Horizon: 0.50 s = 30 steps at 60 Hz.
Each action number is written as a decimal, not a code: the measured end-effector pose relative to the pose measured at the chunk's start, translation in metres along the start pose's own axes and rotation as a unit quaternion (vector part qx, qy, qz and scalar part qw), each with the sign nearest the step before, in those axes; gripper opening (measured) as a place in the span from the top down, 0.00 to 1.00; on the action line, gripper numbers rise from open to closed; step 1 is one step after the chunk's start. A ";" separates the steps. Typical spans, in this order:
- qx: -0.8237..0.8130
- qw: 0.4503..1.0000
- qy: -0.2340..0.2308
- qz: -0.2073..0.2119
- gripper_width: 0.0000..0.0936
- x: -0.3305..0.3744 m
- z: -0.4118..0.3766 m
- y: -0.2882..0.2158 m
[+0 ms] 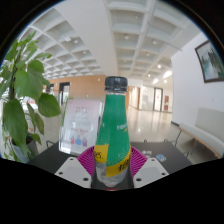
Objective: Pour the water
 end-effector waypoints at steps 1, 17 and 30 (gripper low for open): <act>-0.004 1.000 0.000 -0.008 0.55 -0.004 0.000 0.009; -0.004 0.996 -0.008 -0.091 0.55 -0.034 0.001 0.121; -0.013 0.995 -0.008 -0.095 0.39 -0.034 0.004 0.131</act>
Point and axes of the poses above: the point between the fingertips, and its own axes, seen from behind it with the camera up: z to the right, y down, x backward, against the way the camera looks, the point moved 1 cm from there along x, backward, against the way the camera looks, and after that the axes turned 11 degrees about -z, right-handed, at the moved point
